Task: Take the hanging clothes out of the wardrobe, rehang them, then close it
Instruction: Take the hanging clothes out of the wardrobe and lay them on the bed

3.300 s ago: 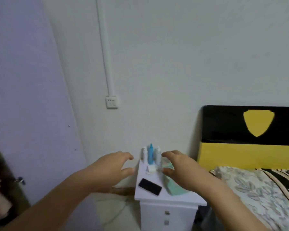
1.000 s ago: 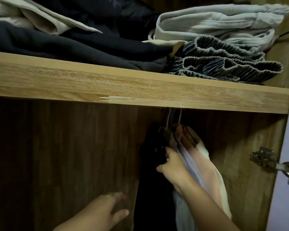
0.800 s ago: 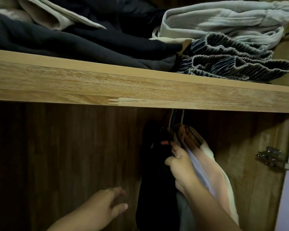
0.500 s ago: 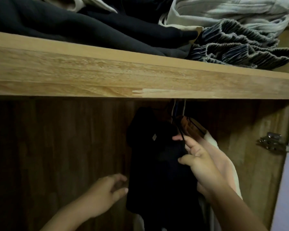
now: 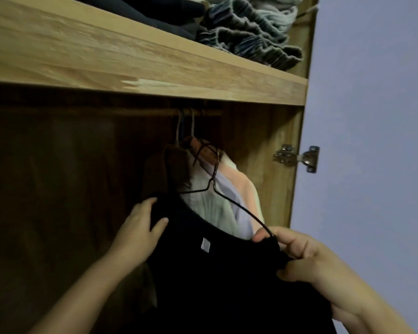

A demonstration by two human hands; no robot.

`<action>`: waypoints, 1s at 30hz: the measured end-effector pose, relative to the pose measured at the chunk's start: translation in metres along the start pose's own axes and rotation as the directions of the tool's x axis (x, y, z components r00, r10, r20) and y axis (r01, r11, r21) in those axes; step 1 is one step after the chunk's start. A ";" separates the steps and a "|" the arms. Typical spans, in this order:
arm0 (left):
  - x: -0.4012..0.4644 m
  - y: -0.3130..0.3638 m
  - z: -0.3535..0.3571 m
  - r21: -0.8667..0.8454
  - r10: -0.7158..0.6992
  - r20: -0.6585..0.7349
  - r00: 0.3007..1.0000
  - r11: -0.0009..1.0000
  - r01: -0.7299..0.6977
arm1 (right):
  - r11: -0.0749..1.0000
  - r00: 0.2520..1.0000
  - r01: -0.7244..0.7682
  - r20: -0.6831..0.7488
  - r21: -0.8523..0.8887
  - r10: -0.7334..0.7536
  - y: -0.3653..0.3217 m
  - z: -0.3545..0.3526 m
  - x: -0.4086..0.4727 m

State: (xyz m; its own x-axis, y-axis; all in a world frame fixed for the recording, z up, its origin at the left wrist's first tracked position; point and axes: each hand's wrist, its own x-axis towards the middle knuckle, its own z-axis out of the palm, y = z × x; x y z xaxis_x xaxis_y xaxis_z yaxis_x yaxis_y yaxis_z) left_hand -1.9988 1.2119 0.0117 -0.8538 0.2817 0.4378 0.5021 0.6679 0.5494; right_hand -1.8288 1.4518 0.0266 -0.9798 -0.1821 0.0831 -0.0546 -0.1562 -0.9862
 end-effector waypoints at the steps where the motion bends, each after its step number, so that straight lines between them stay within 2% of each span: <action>1: 0.001 0.008 0.009 -0.001 0.003 -0.032 0.999 1.000 -0.003 | 1.000 1.000 -0.005 -0.001 0.006 0.005 0.001 -0.002 -0.013; 3: 0.004 0.022 0.024 0.006 0.024 -0.070 0.997 1.000 -0.023 | 1.000 1.000 -0.005 -0.002 -0.024 0.005 0.003 -0.009 -0.039; 5: 0.008 0.034 0.038 0.027 0.112 -0.072 0.991 0.994 -0.110 | 0.998 1.000 -0.006 -0.013 -0.061 0.005 0.004 -0.017 -0.064; 7: 0.010 0.045 0.053 0.032 0.229 0.024 0.973 0.973 -0.230 | 0.996 0.999 -0.005 -0.042 -0.086 0.002 0.004 -0.025 -0.090; 10: 0.001 0.064 0.070 -0.124 0.347 0.129 0.929 0.935 -0.332 | 0.997 0.993 0.020 -0.111 -0.076 -0.029 0.002 -0.040 -0.133; 14: -0.022 0.096 0.078 -0.203 0.510 0.089 0.855 0.850 -0.486 | 0.996 0.973 0.064 -0.219 -0.065 -0.077 0.002 -0.055 -0.195; 16: -0.035 0.111 0.087 -0.224 0.531 0.085 0.843 0.835 -0.503 | 0.992 0.955 0.056 -0.282 -0.117 -0.087 0.001 -0.058 -0.227; 20: -0.073 0.148 0.116 -0.217 0.496 0.010 0.869 0.849 -0.482 | 0.948 0.894 -0.039 -0.435 -0.316 -0.108 -0.007 -0.061 -0.297; 24: -0.127 0.201 0.141 -0.218 0.543 0.009 0.840 0.820 -0.529 | 0.852 0.773 -0.211 -0.615 -0.478 -0.154 -0.013 -0.059 -0.378; 26: -0.158 0.229 0.155 -0.242 0.560 0.004 0.829 0.805 -0.542 | 0.805 0.682 -0.308 -0.708 -0.506 -0.184 -0.013 -0.055 -0.414; 27: -0.173 0.243 0.162 -0.264 0.561 0.001 0.828 0.798 -0.541 | 0.761 0.624 -0.366 -0.748 -0.536 -0.227 -0.010 -0.054 -0.431; 30: -0.216 0.282 0.185 -0.337 0.567 0.036 0.823 0.782 -0.524 | 0.556 0.389 -0.581 -0.802 -0.595 -0.453 0.003 -0.054 -0.476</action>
State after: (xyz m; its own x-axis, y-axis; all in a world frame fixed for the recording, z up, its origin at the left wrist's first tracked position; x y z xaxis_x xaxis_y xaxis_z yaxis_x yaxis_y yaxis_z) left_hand -1.6986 1.4670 -0.0592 -0.4229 0.6350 0.6465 0.8866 0.1424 0.4401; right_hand -1.3725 1.5901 -0.0239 -0.5106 0.7789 0.3641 0.4242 0.5965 -0.6814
